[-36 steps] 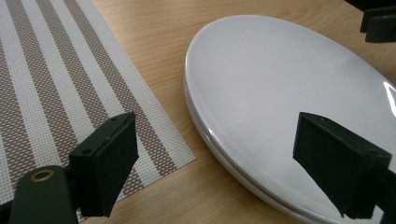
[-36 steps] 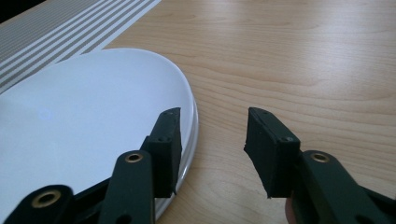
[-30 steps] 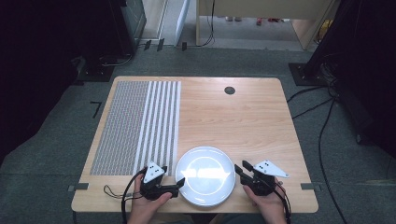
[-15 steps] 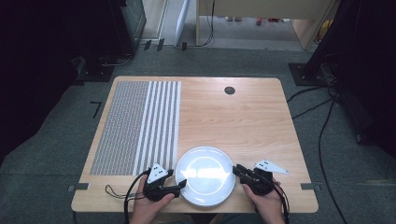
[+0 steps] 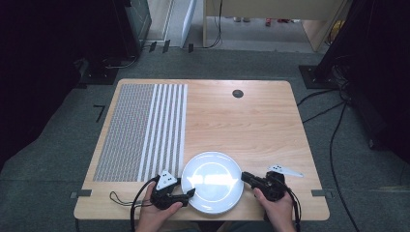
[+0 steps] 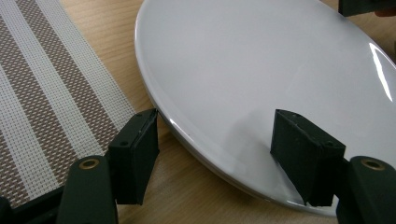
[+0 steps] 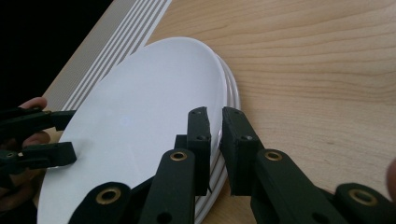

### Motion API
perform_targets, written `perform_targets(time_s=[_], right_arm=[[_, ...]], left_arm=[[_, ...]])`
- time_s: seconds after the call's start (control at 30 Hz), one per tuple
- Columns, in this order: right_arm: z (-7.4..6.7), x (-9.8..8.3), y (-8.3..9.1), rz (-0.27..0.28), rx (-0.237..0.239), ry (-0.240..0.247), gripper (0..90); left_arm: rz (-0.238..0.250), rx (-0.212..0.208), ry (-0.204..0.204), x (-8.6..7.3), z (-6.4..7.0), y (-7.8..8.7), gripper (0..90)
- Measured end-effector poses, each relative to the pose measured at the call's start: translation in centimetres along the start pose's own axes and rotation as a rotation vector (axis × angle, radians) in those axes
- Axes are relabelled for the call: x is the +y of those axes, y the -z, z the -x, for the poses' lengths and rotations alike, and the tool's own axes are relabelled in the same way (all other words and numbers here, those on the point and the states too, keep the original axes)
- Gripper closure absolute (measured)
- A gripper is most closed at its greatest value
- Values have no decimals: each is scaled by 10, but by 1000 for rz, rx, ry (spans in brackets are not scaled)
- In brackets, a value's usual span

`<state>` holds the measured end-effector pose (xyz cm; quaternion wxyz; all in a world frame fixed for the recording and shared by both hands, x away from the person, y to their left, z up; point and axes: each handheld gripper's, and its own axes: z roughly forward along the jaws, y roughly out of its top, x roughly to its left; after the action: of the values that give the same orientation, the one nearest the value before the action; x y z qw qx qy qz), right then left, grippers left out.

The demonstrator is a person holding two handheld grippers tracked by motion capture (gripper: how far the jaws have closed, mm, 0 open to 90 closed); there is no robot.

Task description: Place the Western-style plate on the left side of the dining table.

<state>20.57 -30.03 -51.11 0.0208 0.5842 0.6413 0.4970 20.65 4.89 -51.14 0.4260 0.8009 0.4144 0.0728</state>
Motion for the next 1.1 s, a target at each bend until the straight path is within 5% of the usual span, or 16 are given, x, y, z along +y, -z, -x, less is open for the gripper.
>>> perform_targets(time_s=[0.83,1.1], right_arm=[[-6,-5,-8,-11,55,18,812],[-13,-10,-15,-35,101,50,802]], left_arm=[[19,1,30,0,-5,4,324],[44,-21,83,1,-22,21,444]])
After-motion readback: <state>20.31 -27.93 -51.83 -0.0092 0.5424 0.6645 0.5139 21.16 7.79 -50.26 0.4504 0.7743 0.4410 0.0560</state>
